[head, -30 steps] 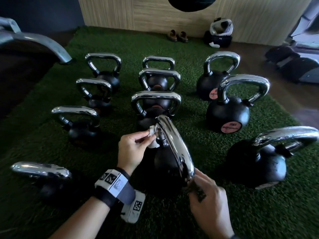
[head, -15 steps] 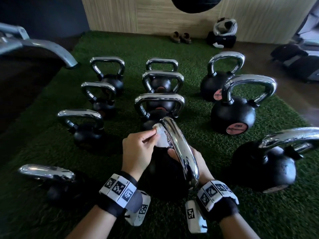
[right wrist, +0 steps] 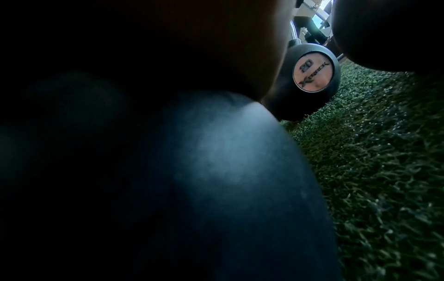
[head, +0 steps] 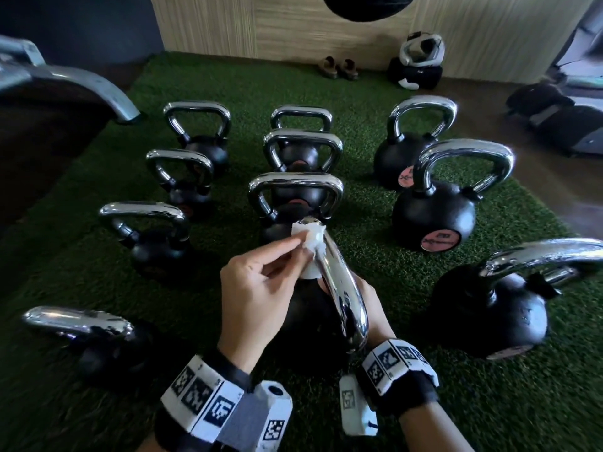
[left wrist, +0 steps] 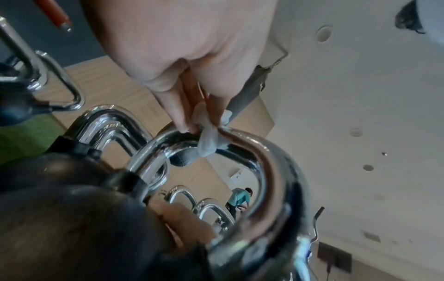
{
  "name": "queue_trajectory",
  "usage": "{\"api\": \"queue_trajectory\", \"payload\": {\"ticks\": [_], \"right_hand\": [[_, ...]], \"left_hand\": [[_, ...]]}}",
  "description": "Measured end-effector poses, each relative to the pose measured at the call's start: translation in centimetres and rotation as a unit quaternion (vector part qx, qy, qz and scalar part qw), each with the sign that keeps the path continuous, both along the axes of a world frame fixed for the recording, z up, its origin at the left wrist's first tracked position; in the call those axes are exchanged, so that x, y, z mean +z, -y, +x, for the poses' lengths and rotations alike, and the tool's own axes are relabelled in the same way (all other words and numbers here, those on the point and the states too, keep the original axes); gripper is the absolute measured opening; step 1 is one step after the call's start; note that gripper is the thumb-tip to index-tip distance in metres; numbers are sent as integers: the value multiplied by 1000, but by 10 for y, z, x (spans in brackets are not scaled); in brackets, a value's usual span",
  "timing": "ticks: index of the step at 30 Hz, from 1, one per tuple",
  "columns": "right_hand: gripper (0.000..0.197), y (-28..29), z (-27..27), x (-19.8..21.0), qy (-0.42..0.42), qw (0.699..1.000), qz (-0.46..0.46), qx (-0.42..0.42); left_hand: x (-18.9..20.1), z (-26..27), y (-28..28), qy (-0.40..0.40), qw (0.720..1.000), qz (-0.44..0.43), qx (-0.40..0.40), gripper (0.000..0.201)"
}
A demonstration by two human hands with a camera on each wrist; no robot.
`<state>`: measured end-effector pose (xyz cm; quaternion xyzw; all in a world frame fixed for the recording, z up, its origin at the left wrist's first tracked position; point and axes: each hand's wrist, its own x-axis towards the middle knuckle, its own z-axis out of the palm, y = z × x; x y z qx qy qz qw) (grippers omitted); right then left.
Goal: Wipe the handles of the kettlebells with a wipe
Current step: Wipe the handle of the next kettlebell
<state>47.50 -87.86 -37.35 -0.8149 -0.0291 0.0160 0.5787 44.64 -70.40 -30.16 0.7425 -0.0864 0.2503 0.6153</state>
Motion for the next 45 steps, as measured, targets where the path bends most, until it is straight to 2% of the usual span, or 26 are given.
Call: {"api": "queue_trajectory", "payload": {"ticks": [4, 7, 10, 15, 17, 19, 20, 22, 26, 29, 31, 34, 39, 42, 44, 45], "right_hand": [[28, 0, 0, 1, 12, 999, -37, -4], [19, -1, -2, 1, 8, 1000, -24, 0], [21, -2, -2, -1, 17, 1000, -25, -3], [16, -1, 1, -5, 11, 999, -32, -15], [22, 0, 1, -8, 18, 999, -30, -10], [18, 1, 0, -8, 24, 1000, -20, -4], [20, 2, -1, -7, 30, 999, -20, -2], [39, 5, 0, -8, 43, 999, -21, 3], [44, 6, 3, -14, 32, 999, -14, -2], [48, 6, 4, -15, 25, 1000, -10, 7], [53, 8, 4, -17, 24, 1000, -5, 6], [50, 7, 1, -22, 12, 1000, 0, -8], [49, 1, -10, -7, -24, 999, 42, -16], [38, 3, -14, 13, -23, 999, 26, 10], [18, 6, -19, 33, -38, 998, 51, 31], [17, 9, -21, 42, -53, 995, 84, 23]], "left_hand": [[10, 9, -5, 0, 1000, 28, 10, 29], [6, -12, 2, -4, 999, 33, 3, 26], [5, -44, 13, -15, 999, 1, -32, 22], [0, -35, 8, -47, 996, -54, -51, 18], [-4, -46, 10, -39, 995, -56, -69, 16], [-11, -64, 17, -40, 992, -75, -90, 13], [-16, -71, 20, -43, 990, -90, -97, 12], [-27, -79, 22, -39, 989, -105, -96, 10], [-45, -75, 17, -9, 993, -58, -99, 21], [-50, -72, 8, 36, 992, 43, -115, 6], [-50, -72, 5, 81, 986, 105, -96, 6], [-57, -70, 5, 108, 980, 141, -87, 4], [-73, -68, 1, 110, 968, 211, -78, 4], [-60, -66, -4, 54, 976, 190, -96, 5], [-48, -61, -10, -22, 986, 115, -117, 11], [-41, -57, -13, -57, 989, 71, -118, 12]]}}
